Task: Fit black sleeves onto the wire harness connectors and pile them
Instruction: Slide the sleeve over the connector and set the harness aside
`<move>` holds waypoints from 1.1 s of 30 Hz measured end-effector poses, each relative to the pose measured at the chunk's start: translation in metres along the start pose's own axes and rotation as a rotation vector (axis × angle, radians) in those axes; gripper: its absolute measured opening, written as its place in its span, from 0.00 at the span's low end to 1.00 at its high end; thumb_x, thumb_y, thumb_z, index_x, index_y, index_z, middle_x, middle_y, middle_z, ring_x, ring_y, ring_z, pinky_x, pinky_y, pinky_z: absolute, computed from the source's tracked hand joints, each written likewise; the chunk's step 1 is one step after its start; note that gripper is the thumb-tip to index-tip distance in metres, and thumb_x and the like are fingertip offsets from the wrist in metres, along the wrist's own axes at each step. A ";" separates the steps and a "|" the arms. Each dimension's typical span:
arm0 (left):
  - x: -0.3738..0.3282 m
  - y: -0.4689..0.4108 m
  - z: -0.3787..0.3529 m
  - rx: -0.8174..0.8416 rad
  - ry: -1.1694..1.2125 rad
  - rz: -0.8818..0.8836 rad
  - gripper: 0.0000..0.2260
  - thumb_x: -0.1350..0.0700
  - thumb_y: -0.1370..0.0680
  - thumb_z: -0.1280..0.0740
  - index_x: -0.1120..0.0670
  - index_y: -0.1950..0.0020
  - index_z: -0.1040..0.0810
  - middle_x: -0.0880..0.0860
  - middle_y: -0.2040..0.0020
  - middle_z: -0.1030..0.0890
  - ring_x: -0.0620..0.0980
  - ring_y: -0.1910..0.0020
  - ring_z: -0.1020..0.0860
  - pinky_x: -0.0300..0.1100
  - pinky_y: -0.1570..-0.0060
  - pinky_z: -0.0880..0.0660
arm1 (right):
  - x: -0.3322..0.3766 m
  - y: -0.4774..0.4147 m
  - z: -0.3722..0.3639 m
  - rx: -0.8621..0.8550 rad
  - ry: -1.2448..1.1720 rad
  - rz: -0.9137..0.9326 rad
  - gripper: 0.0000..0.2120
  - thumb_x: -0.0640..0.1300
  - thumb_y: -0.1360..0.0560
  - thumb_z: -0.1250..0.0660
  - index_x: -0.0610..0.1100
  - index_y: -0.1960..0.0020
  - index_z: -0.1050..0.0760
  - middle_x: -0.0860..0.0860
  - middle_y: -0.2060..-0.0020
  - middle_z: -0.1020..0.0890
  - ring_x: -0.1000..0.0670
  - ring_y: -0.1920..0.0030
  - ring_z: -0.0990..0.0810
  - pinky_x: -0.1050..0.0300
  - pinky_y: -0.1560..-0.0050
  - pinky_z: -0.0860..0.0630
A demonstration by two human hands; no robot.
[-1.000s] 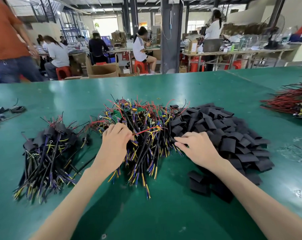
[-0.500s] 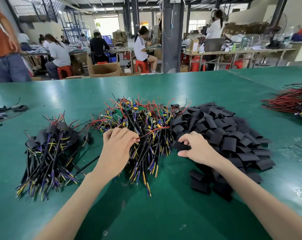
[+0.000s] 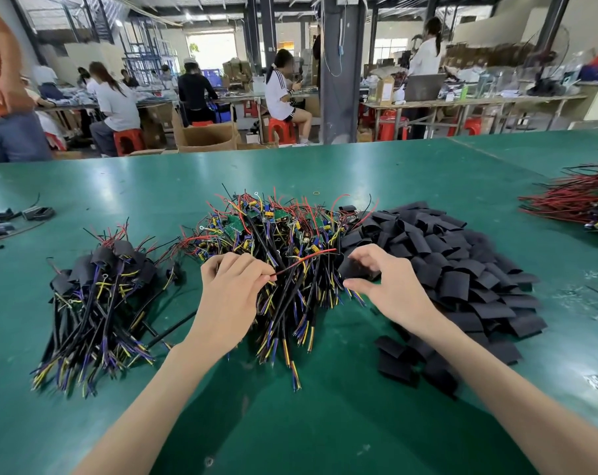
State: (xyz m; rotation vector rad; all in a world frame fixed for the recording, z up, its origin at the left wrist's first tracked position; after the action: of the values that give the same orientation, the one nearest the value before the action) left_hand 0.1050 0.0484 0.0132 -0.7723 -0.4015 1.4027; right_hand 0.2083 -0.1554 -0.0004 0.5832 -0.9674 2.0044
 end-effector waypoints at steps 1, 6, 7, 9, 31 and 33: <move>0.000 0.000 0.000 -0.001 -0.002 -0.002 0.09 0.59 0.22 0.40 0.52 0.54 0.20 0.45 0.58 0.23 0.45 0.53 0.32 0.44 0.41 0.44 | 0.002 0.000 0.001 -0.004 -0.010 0.003 0.16 0.39 0.33 0.24 0.44 0.47 0.23 0.56 0.58 0.22 0.58 0.56 0.25 0.80 0.54 0.37; -0.001 0.001 0.000 -0.003 -0.009 -0.019 0.09 0.59 0.22 0.39 0.52 0.54 0.20 0.45 0.57 0.23 0.46 0.53 0.31 0.43 0.41 0.44 | 0.006 0.001 0.004 -0.017 -0.019 0.013 0.15 0.39 0.33 0.24 0.43 0.48 0.22 0.56 0.60 0.22 0.66 0.58 0.26 0.82 0.54 0.37; -0.001 0.001 0.000 -0.004 -0.012 -0.024 0.09 0.58 0.22 0.39 0.52 0.54 0.19 0.45 0.57 0.23 0.46 0.53 0.31 0.43 0.41 0.44 | 0.007 0.001 0.005 -0.021 -0.014 0.013 0.15 0.39 0.33 0.24 0.43 0.48 0.22 0.56 0.59 0.22 0.63 0.58 0.26 0.82 0.54 0.37; -0.002 0.001 0.001 -0.007 -0.028 -0.042 0.08 0.59 0.22 0.38 0.52 0.54 0.19 0.46 0.57 0.22 0.46 0.53 0.31 0.44 0.41 0.43 | 0.007 0.001 0.005 -0.026 -0.011 0.010 0.15 0.40 0.33 0.24 0.44 0.48 0.22 0.56 0.59 0.21 0.59 0.56 0.25 0.82 0.54 0.37; -0.010 0.002 0.006 0.035 -0.004 -0.111 0.07 0.67 0.26 0.30 0.56 0.54 0.18 0.51 0.58 0.22 0.49 0.55 0.34 0.50 0.48 0.33 | 0.008 0.000 0.010 -0.051 -0.072 0.040 0.17 0.38 0.35 0.23 0.46 0.49 0.22 0.59 0.57 0.19 0.60 0.53 0.24 0.74 0.47 0.32; -0.011 0.000 0.005 0.068 0.001 -0.120 0.06 0.67 0.26 0.30 0.57 0.54 0.18 0.52 0.58 0.22 0.50 0.55 0.34 0.50 0.52 0.30 | 0.015 0.001 0.013 -0.073 0.075 0.155 0.17 0.38 0.35 0.24 0.45 0.48 0.22 0.54 0.55 0.18 0.54 0.51 0.24 0.62 0.43 0.32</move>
State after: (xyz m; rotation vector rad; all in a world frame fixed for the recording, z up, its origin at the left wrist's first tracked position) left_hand 0.0995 0.0386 0.0184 -0.6824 -0.3908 1.2973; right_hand 0.1999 -0.1591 0.0176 0.4012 -1.0628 2.1010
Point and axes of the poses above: each hand's wrist, its own y-axis away from the middle knuckle, its own z-axis out of the back of the hand, x = y × z, the point moved 6 cm from there along -y, towards the middle knuckle
